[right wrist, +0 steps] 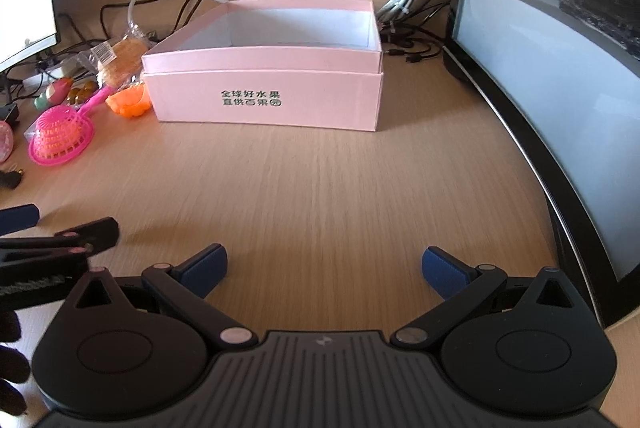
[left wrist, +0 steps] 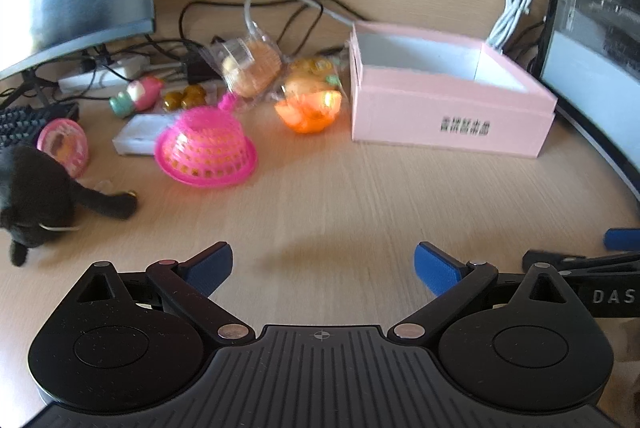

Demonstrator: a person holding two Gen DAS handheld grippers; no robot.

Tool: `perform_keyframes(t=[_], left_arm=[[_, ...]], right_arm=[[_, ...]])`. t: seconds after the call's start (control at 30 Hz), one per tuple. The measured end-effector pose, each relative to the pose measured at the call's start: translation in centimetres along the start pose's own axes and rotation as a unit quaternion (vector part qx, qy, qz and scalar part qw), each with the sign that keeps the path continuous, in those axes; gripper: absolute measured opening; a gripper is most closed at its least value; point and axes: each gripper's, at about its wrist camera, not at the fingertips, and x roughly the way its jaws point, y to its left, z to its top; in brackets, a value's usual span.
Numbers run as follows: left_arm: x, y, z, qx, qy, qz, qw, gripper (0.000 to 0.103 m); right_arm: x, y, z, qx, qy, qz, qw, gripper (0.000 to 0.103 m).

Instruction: Organize objects

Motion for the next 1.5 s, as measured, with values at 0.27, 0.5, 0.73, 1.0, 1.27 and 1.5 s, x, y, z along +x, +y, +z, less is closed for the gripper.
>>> perform_keyframes(t=[0.27,0.5,0.73,1.0,1.27,1.5], left_arm=[[-3.0,6.0,2.9,-0.043,-0.057,0.073,0.9948,0.101],[-3.2,13.3,4.4,-0.153,-0.049,0.127,0.9789,0.101],[-1.9,14.1,4.7,-0.142,-0.019,0.127,0.9816,0.101],[-2.8,15.4,5.6,-0.122,-0.084,0.193,0.9700,0.101],[0.3,18.3,4.7,-0.164,-0.017,0.258,0.9520,0.102],[3.9,18.0,5.2,-0.190,0.047,0.244,0.9497,0.101]], right_arm=[[-5.2,-0.3,1.6,0.039,-0.122,-0.013,0.992,0.103],[-8.9,1.0,3.5,0.009,-0.228,-0.077,0.971,0.103],[-7.9,3.8,5.1,-0.040,-0.157,-0.022,0.987,0.103],[-8.5,7.3,4.1,-0.072,-0.132,-0.014,0.989,0.103],[-8.3,5.6,2.3,-0.113,-0.109,0.005,0.988,0.103],[-5.6,3.8,2.2,-0.142,-0.085,0.083,0.983,0.103]])
